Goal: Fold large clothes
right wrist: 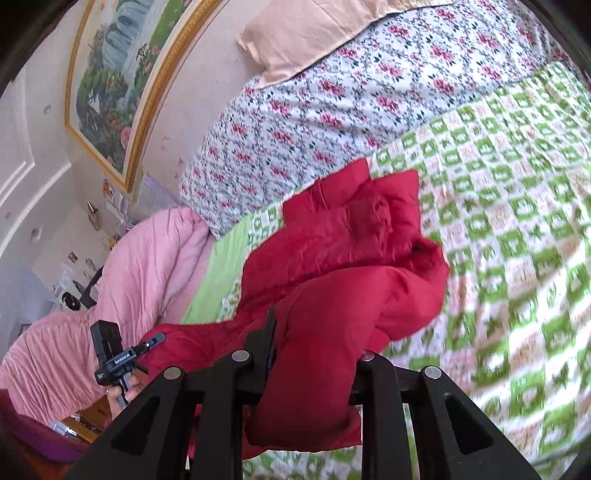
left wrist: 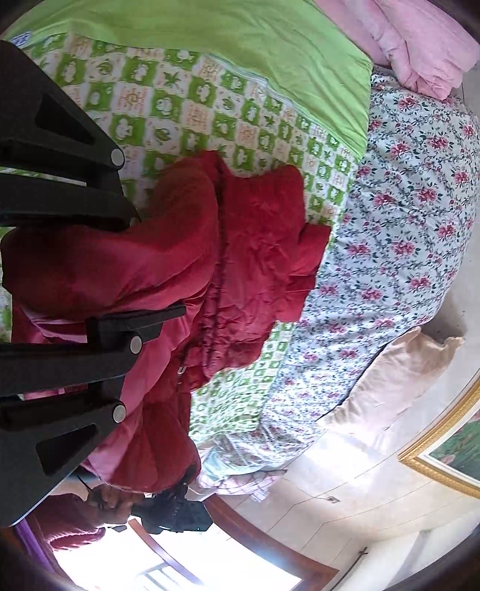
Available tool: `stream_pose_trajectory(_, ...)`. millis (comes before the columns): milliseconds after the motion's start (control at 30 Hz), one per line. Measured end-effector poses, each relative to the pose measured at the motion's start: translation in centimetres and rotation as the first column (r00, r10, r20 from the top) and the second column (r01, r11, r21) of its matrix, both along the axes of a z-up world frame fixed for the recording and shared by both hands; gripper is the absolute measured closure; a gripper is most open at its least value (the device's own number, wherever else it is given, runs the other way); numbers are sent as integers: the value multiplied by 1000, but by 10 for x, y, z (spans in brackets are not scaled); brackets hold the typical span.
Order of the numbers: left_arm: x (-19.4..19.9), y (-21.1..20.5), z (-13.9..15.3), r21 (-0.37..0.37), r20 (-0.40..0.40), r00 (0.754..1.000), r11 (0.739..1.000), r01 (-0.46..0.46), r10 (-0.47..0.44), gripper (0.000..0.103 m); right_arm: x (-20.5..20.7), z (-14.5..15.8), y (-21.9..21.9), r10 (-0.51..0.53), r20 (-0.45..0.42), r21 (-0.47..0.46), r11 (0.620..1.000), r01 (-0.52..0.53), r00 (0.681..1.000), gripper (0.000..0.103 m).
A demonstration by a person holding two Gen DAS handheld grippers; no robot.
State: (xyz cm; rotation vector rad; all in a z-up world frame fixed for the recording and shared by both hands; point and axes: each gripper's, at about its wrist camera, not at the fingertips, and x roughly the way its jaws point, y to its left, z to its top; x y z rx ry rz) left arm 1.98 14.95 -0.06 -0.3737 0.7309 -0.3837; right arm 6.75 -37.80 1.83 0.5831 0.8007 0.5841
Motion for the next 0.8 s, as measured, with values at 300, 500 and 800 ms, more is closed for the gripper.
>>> stream_pose_trajectory(300, 52, 2, 14, 21, 32, 998, 998, -55, 55, 86, 58, 15, 7, -32, 45, -6, 999, 32, 998, 82)
stream_pose_trajectory(500, 94, 1, 17, 31, 32, 997, 997, -75, 74, 86, 103, 16, 10, -48, 44, 4, 999, 48, 998, 81)
stream_pose_trajectory(800, 163, 6, -4, 38, -6, 995, 994, -102, 102, 86, 177, -10, 18, -117, -3, 32, 993, 117, 993, 80)
